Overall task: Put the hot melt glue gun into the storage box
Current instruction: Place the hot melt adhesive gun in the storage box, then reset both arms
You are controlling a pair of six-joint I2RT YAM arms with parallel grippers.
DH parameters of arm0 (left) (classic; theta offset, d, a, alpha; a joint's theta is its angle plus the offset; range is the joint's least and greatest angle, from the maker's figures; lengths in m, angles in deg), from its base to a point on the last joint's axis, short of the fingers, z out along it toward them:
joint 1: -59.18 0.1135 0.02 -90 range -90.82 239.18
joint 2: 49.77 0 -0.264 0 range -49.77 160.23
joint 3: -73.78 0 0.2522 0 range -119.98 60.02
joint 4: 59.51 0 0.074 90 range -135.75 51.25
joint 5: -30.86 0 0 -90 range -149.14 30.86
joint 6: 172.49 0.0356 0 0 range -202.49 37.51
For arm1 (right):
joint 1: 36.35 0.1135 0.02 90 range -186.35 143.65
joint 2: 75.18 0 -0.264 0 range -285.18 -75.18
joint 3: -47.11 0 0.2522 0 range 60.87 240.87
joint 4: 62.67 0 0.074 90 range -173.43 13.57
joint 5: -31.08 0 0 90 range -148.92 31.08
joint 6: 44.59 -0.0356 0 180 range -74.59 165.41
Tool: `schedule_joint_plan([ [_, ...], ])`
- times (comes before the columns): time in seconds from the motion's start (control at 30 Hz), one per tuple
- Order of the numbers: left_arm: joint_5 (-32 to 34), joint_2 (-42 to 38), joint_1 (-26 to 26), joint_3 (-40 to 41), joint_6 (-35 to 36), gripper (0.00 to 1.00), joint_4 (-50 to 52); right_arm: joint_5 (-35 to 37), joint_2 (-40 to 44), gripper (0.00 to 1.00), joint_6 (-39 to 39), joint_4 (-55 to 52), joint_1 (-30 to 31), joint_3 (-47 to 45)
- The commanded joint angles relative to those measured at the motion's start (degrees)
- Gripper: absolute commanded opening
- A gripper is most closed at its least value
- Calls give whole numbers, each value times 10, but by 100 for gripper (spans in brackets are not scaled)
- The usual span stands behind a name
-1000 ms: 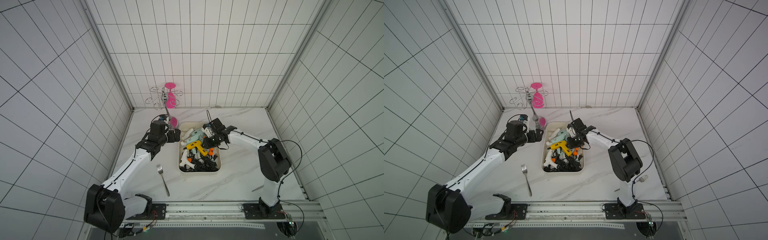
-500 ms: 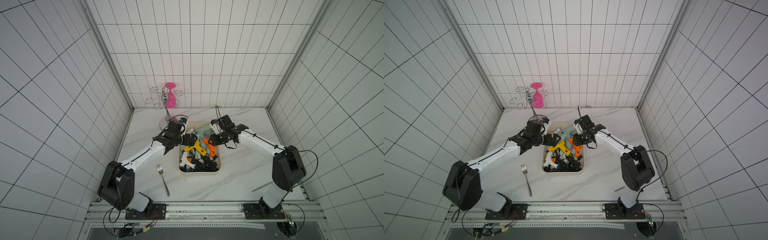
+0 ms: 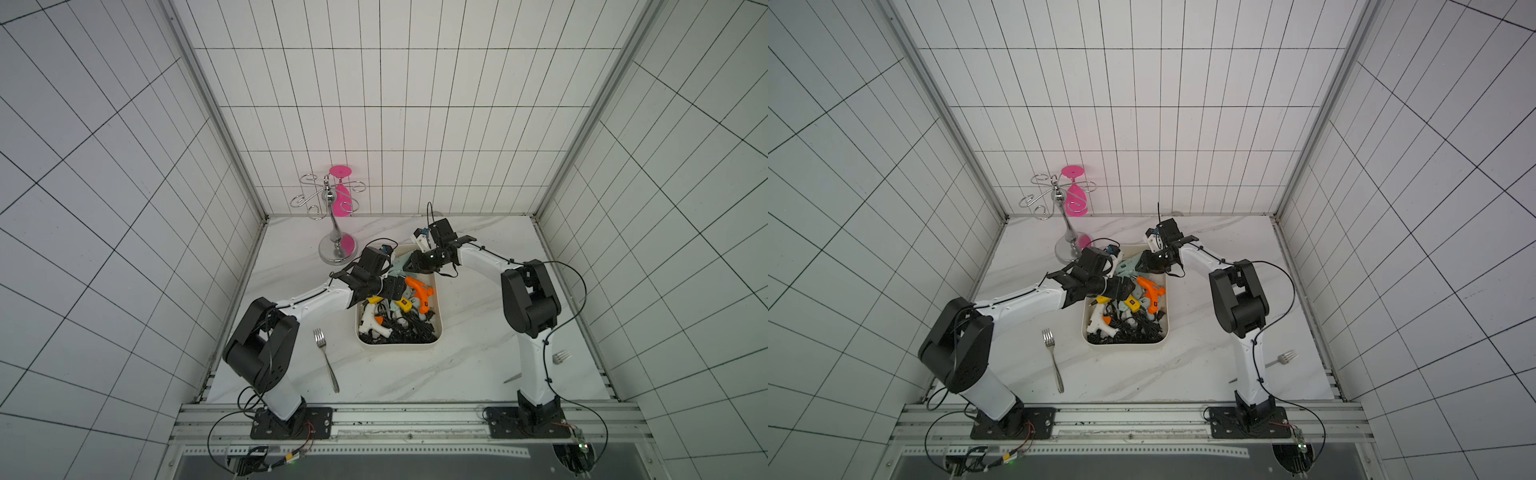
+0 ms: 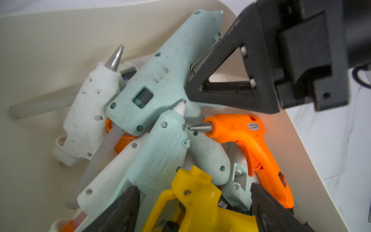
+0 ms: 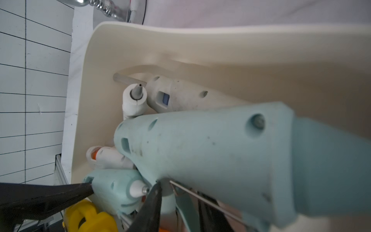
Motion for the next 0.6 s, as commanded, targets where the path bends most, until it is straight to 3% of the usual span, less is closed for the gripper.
schedule_joint_plan([
  [0.0, 11, 23, -7, 34, -5, 85, 46, 4, 12, 32, -9, 20, 5, -26],
  [0.17, 11, -1, -11, 64, -36, 82, 38, -9, 6, 32, -6, -6, 2, -10],
  [0.3, 21, -35, -15, 61, -39, 83, 61, 3, 57, 34, -4, -13, -1, -20],
  [0.47, 35, -119, -20, 55, -21, 97, 13, 21, 158, 47, 8, 4, -10, -47],
  [0.57, 66, -157, -16, 30, -5, 99, -1, 33, 217, 55, 22, 18, -20, -70],
])
